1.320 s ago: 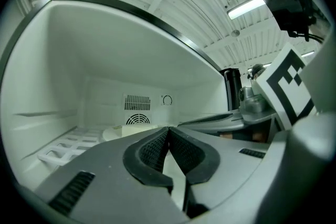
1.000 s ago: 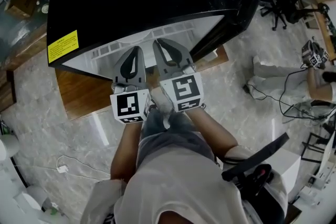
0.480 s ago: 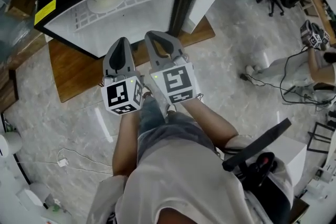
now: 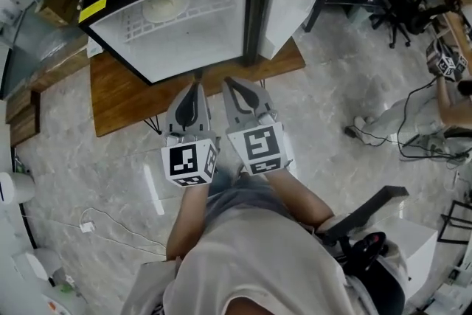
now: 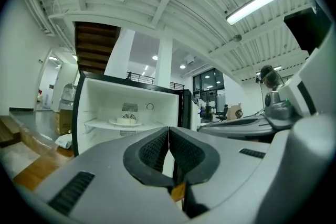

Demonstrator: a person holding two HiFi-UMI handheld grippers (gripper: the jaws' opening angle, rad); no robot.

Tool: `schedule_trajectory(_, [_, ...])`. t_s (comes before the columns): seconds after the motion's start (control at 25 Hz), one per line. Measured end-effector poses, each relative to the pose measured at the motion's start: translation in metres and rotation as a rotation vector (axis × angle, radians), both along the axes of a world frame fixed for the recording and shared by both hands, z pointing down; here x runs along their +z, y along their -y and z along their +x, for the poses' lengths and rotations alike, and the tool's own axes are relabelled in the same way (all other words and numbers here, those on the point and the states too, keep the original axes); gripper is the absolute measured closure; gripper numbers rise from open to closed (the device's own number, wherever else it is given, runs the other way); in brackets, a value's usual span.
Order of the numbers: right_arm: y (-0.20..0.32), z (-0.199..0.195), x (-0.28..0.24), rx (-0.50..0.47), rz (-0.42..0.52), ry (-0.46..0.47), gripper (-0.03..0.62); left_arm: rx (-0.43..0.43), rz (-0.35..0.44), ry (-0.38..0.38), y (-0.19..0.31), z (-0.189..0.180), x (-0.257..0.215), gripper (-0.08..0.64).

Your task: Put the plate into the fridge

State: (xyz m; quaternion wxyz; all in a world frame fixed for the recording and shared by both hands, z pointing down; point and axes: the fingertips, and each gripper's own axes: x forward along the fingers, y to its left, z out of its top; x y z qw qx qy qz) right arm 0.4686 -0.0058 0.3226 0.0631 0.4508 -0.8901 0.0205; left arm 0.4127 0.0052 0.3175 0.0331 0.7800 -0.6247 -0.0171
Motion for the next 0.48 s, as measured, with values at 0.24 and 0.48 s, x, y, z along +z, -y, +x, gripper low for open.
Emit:
schedule_trajectory(0.24, [-0.006,-0.03,-0.007,-0.009,-0.019,0.032,0.575,-0.013,-0.027,-0.018,-0.004,-0.037,0.001,0.539])
schedule_trajectory(0.48, [0.105,-0.049,-0.047,-0.029,-0.029,0.02,0.575,-0.031,-0.065,-0.017,0.111,-0.057,-0.034,0.538])
